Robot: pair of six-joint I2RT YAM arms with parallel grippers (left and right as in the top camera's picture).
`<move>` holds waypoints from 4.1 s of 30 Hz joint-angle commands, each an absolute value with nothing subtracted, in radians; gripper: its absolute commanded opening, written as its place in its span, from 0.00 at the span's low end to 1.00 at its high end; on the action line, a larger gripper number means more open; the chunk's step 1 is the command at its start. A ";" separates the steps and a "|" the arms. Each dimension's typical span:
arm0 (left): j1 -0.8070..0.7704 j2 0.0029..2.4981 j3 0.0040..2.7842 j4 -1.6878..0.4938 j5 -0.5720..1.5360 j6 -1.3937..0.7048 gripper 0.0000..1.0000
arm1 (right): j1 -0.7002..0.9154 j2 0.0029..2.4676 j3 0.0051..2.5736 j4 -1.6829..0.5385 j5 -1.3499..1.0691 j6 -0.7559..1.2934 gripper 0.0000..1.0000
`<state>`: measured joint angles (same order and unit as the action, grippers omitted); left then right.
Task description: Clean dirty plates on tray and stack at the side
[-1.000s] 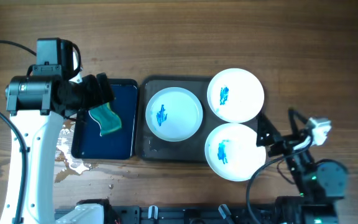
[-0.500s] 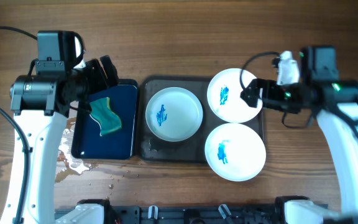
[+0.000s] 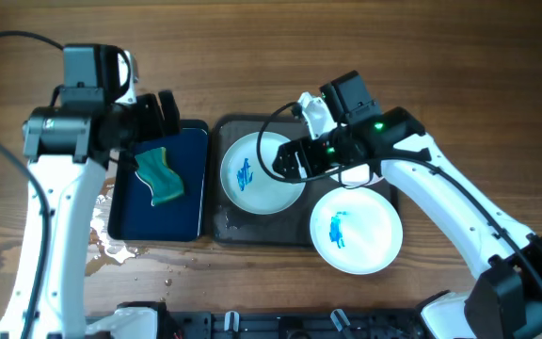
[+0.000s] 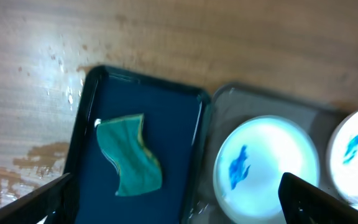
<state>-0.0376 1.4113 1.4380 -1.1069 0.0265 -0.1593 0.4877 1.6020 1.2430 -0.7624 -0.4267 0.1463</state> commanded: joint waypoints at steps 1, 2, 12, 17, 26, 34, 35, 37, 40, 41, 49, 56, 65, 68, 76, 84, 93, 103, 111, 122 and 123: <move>-0.040 1.497 1.417 -1.142 0.017 -0.104 0.97 | 0.487 1.614 1.256 -0.749 -0.446 0.225 0.99; -0.040 1.516 1.417 -1.150 0.017 -0.104 0.89 | 0.487 1.614 1.256 -0.749 -0.445 0.222 1.00; -0.040 1.562 1.412 -1.176 0.018 -0.109 0.72 | 0.500 1.807 1.204 -0.793 -0.368 0.395 0.92; -0.040 1.562 1.412 -1.175 0.018 -0.109 0.74 | 0.502 1.917 1.203 -0.722 -0.379 0.463 0.74; -0.040 1.562 1.411 -1.190 0.017 -0.108 0.74 | 0.502 1.967 1.203 -0.681 -0.348 0.527 0.04; -0.040 1.605 1.380 -1.190 0.073 -0.113 0.04 | 0.502 1.967 1.203 -0.681 -0.336 0.527 0.04; -0.040 1.612 1.370 -1.189 0.089 -0.113 0.04 | 0.502 1.967 1.203 -0.681 -0.333 0.527 0.04; -0.040 1.642 1.332 -1.190 0.096 -0.139 0.29 | 0.502 1.967 1.203 -0.681 -0.333 0.526 0.04; -0.040 1.681 1.280 -1.159 0.093 -0.169 0.65 | 0.502 1.967 1.203 -0.681 -0.333 0.527 0.04; -0.039 1.693 1.262 -1.145 0.091 -0.189 0.70 | 0.502 1.967 1.203 -0.681 -0.333 0.526 0.04; 0.061 1.741 1.234 -1.068 0.017 -0.278 0.70 | 0.502 1.967 1.203 -0.682 -0.334 0.522 0.04; 0.128 1.814 1.233 -1.002 0.053 -0.257 0.66 | 0.502 1.967 1.203 -0.680 -0.333 0.523 0.04; 0.043 1.906 1.232 -0.908 0.123 -0.247 0.30 | 0.502 1.967 1.203 -0.679 -0.334 0.523 0.04; 0.034 1.906 1.232 -0.908 0.128 -0.247 0.28 | 0.502 1.967 1.203 -0.686 -0.334 0.523 0.04; 0.035 1.906 1.232 -0.908 0.176 -0.248 0.04 | 0.502 1.967 1.203 -0.696 -0.334 0.524 0.04; 0.028 1.732 1.243 -0.918 0.130 -0.270 0.04 | 0.502 1.967 1.203 -0.697 -0.334 0.524 0.04; -0.157 1.472 1.243 -1.023 -0.420 -0.392 0.04 | 0.502 1.967 1.203 -0.708 -0.334 0.512 0.04; -0.336 1.471 1.243 -1.105 -0.799 -0.619 0.04 | 0.502 1.967 1.203 -0.719 -0.334 0.516 0.04; -0.335 1.472 1.243 -1.107 -0.728 -0.637 0.04 | 0.502 1.967 1.203 -0.717 -0.333 0.516 0.04; -0.080 1.507 1.243 -1.007 -0.053 -0.387 0.04 | 0.502 1.967 1.203 -0.717 -0.333 0.515 0.04; -0.060 1.507 1.243 -1.005 -0.009 -0.363 0.04 | 0.502 1.967 1.203 -0.717 -0.333 0.515 0.04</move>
<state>-0.1291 1.5051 1.2396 -1.0134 -0.2047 -0.4545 0.4988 1.9541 1.2045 -0.7128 -0.3580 0.5194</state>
